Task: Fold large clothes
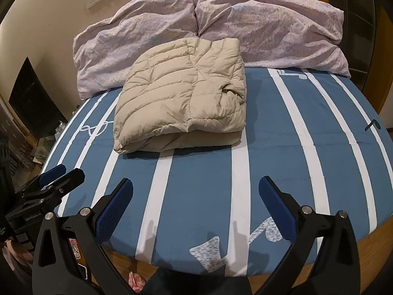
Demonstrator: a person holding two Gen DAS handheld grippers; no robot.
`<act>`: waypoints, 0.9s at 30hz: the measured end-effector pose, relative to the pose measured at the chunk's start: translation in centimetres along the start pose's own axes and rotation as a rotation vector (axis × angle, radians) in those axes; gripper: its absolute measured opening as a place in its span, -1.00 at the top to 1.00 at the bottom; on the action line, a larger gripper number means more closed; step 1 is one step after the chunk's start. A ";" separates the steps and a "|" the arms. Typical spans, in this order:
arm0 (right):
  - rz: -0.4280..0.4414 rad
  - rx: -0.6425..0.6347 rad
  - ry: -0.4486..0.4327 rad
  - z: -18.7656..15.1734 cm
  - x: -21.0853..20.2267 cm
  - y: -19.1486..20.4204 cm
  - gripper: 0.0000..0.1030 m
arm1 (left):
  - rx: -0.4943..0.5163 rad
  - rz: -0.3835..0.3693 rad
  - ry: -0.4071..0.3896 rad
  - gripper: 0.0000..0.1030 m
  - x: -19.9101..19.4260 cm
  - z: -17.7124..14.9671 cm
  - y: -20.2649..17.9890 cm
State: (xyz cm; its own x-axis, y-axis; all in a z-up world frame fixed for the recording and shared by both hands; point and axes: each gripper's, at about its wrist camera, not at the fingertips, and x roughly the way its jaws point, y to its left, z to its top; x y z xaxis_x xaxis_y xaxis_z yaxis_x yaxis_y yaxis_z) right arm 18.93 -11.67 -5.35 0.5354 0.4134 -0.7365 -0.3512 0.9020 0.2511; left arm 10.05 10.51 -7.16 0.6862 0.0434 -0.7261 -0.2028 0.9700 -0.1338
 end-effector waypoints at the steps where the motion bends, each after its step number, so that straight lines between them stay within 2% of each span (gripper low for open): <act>1: 0.001 0.000 0.001 0.0 -0.1 0.0 -0.97 | 0.000 -0.002 0.001 -0.96 -0.1 0.0 -0.1; 27: 0.022 -0.012 -0.003 -0.5 -1.5 0.8 -0.97 | 0.011 -0.010 -0.009 -0.96 -1.3 -0.4 -1.2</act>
State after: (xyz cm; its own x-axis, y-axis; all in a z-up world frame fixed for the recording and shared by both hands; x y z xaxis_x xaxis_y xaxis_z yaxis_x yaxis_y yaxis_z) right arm 17.44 -11.66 -4.40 0.5297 0.4331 -0.7293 -0.3718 0.8914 0.2593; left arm 9.10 9.23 -6.27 0.6945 0.0353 -0.7186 -0.1879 0.9730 -0.1338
